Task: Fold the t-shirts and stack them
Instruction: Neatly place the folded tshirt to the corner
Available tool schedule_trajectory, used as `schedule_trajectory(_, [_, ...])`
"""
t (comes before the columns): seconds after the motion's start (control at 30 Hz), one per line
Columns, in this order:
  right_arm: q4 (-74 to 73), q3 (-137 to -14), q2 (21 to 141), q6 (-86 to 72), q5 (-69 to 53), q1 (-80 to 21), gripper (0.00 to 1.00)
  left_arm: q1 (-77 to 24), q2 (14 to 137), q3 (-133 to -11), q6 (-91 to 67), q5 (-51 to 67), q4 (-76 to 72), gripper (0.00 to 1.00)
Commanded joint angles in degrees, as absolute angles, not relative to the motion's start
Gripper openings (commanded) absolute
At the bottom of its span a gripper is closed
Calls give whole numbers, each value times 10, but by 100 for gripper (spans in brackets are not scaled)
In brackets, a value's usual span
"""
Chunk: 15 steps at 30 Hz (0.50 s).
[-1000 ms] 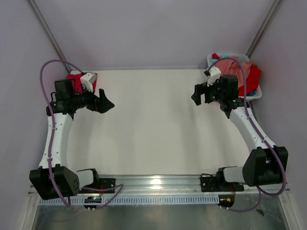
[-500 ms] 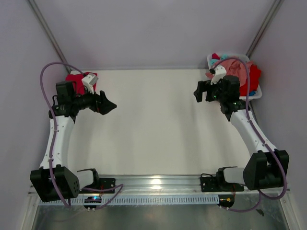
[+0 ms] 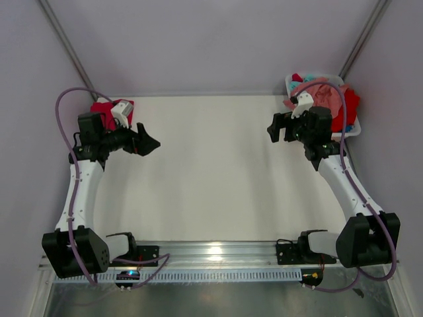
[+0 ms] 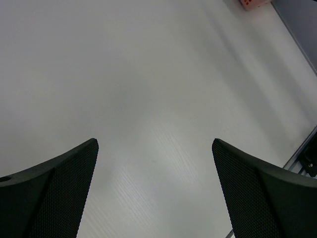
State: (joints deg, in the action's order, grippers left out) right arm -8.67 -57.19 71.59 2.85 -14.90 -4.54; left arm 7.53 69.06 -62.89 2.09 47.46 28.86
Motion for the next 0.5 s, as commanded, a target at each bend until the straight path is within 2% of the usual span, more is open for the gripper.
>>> schedule_trajectory(0.0, [-65, -575, 702, 36, -159, -47, 99, 76, 689, -621, 5, 462, 257, 99])
schedule_trajectory(0.47, [-75, -580, 714, 40, -170, -48, 99, 76, 671, -581, 10, 497, 214, 99])
